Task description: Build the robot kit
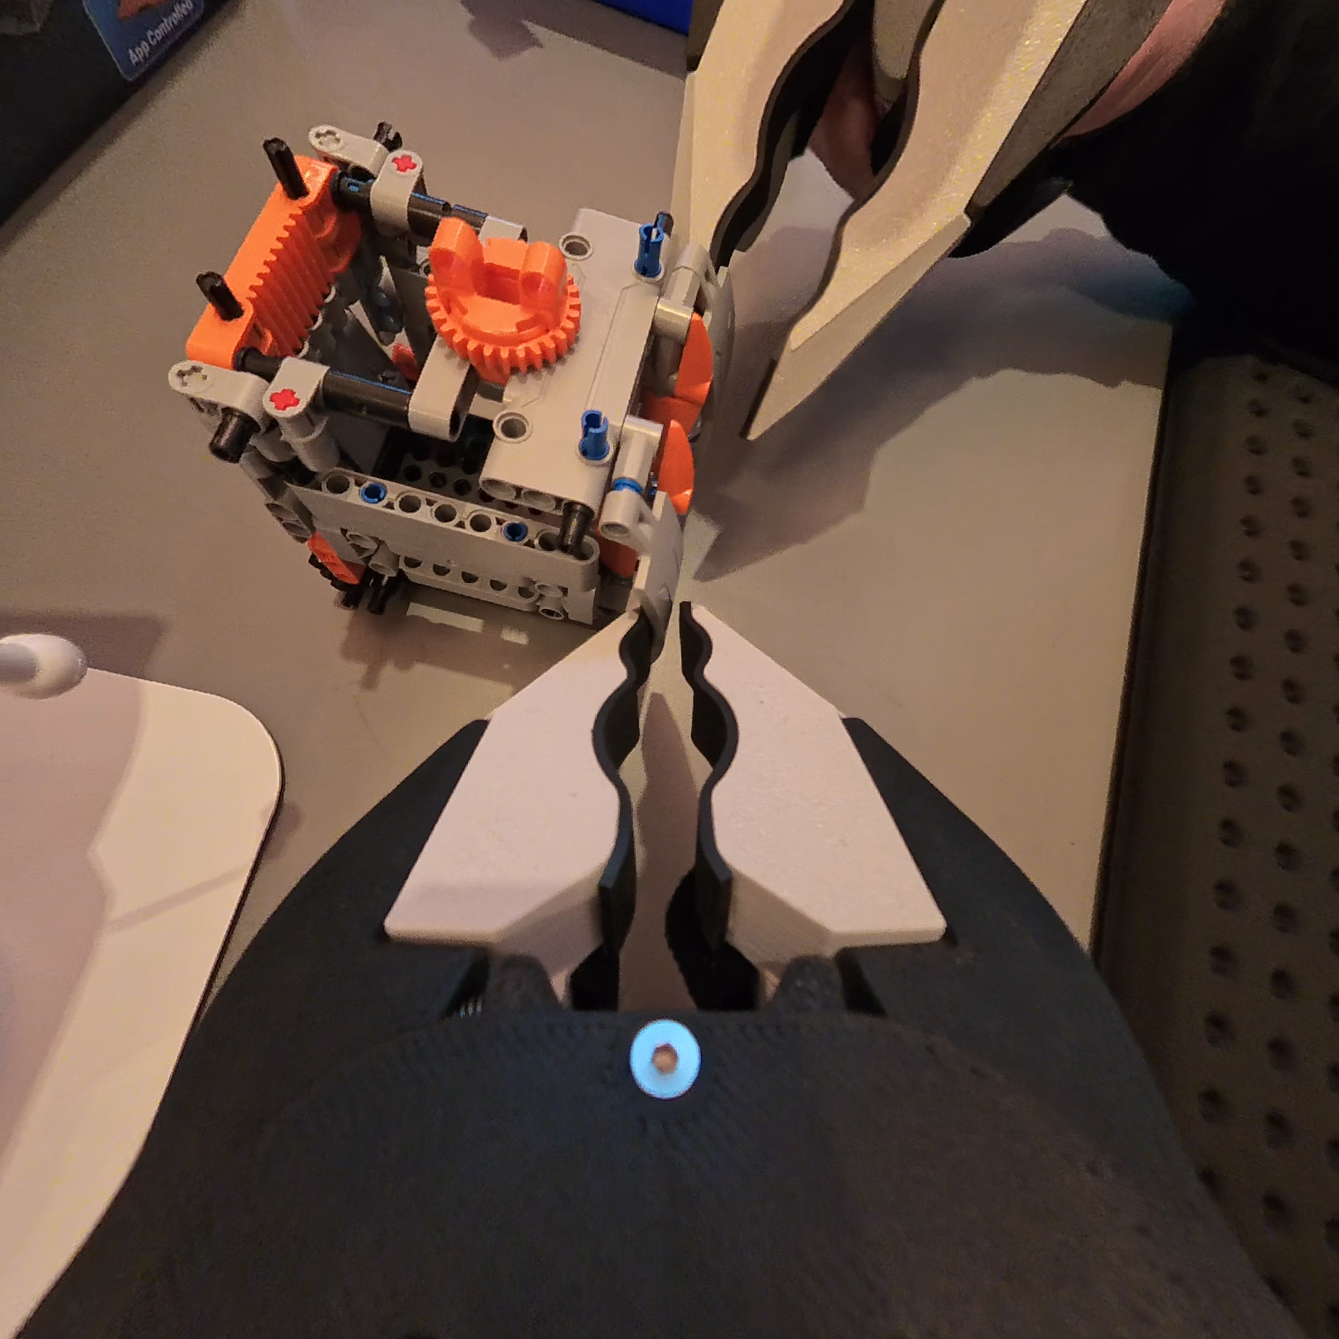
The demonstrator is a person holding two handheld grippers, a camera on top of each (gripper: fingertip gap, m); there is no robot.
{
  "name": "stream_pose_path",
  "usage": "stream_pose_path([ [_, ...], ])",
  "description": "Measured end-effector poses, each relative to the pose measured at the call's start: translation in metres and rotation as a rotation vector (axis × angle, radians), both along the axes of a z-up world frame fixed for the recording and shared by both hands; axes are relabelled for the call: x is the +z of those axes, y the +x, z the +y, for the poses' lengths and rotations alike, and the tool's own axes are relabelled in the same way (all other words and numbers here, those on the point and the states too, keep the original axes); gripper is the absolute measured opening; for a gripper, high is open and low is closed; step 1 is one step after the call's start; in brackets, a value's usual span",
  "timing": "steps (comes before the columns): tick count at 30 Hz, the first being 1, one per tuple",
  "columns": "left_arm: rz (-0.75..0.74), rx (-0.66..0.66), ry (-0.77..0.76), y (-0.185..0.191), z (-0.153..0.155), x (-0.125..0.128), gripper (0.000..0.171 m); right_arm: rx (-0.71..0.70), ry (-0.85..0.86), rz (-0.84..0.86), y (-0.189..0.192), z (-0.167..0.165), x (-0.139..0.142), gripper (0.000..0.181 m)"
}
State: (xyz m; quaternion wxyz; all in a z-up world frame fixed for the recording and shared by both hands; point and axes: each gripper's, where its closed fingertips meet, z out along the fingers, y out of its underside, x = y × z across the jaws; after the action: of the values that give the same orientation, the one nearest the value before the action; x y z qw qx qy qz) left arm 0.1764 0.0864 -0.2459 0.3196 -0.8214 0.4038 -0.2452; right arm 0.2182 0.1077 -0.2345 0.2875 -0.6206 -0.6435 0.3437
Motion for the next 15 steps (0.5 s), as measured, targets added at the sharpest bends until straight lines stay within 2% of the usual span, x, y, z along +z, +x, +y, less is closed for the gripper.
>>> stream_pose_path([
  [7, -0.005, -0.005, -0.004, 0.0006, -0.0008, 0.0003, 0.008, -0.019, 0.036, -0.028, 0.0020, 0.0037, -0.0012, 0.017],
  [15, -0.003, -0.010, -0.001, 0.0027, -0.0011, 0.0002, 0.007, -0.022, 0.066, -0.085, 0.0080, 0.0035, -0.0031, 0.022],
])
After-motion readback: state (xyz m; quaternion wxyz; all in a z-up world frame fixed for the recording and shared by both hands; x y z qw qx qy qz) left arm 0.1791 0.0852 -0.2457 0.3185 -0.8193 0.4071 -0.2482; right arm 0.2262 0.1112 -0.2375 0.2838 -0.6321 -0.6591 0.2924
